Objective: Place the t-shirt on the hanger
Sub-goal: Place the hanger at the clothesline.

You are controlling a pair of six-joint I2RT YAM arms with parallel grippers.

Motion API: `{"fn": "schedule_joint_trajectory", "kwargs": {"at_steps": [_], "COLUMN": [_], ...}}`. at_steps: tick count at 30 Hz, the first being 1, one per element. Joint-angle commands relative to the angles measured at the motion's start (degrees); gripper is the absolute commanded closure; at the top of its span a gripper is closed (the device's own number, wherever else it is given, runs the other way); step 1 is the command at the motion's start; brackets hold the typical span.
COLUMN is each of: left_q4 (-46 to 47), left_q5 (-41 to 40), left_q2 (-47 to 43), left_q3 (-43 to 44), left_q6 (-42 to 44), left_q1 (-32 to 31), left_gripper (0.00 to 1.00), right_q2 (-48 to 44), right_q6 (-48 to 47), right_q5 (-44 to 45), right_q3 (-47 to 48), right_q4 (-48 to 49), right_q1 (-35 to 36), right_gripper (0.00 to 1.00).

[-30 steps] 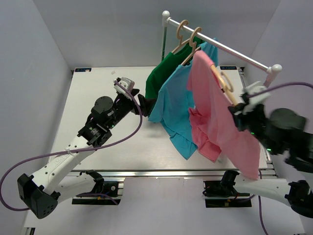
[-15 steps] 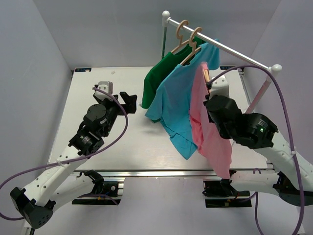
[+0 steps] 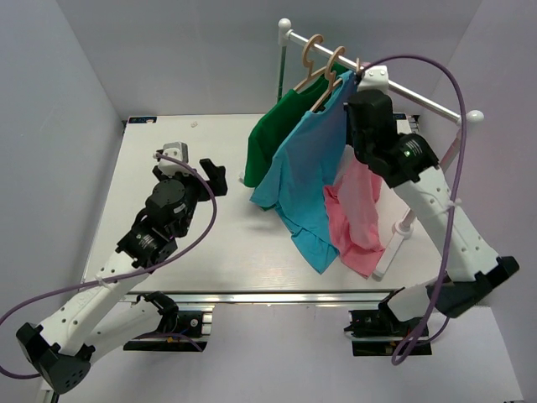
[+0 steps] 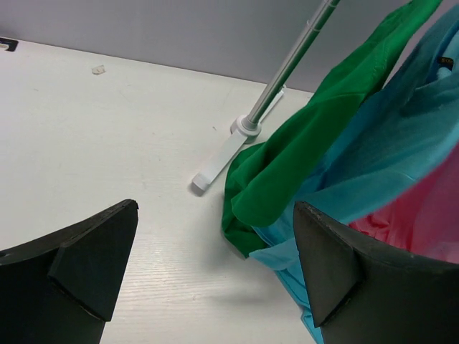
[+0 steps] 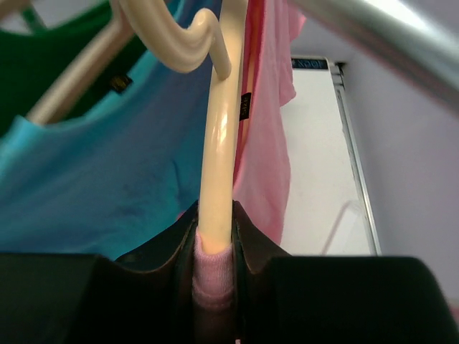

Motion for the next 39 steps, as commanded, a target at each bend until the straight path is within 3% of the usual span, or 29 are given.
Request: {"fn": "schedule_joint_trajectory", "kwargs": {"at_steps": [1, 11, 28, 29, 31, 33, 34, 35, 39], "left_q4": [-1.2, -4.0, -5.3, -5.5, -6.0, -6.2, -6.3, -6.5, -8.6], "left_q5": [-2.5, -4.9, -6.3, -6.3, -6.3, -5.7, -5.5, -5.3, -5.0], "left_q2": [-2.7, -5.5, -5.0, -5.0, -5.0, -5.2, -5.2, -5.3, -5.0], "left_q3": [-0.5, -1.4, -2.1, -1.8, -1.6, -1.4, -1.3, -1.1, 0.3], "left_q6": [0.3, 0.6, -0.9, -1.0, -1.2, -1.3, -1.4, -1.4, -2.2], "left_q1": [0.0, 0.0, 0.0, 0.0, 0.0, 0.0, 0.0, 0.1, 0.0], "left_gripper": [0.02, 0.02, 0.02, 0.02, 0.02, 0.02, 0.02, 0.02, 0.02], "right_q2": [1.8, 11.9, 5.0, 3.9, 2.6, 1.1, 0.7, 0.3, -1.2], "right_q6": [-1.2, 5.8, 9.0, 9.0, 8.6, 7.9, 7.3, 5.9, 2.9], "right_q5": [-1.6, -7.5, -17.7, -17.6, -18.0, -19.1, -19.5, -20.6, -23.0], "right_q3": [9.0, 14.3, -1.7, -1.7, -2.1, -2.2, -1.9, -0.6, 2.3], "right_q4": [8.3, 5.0, 10.8, 10.8, 11.2, 11.5, 11.1, 10.7, 7.5], "right_q1": [-0.2, -7.9, -9.4, -9.4, -9.4, -9.4, -9.4, -9.4, -9.4], "right_gripper": [1.0, 1.0, 0.98, 0.87, 0.76, 0.53, 0.24, 0.11, 0.11]}}
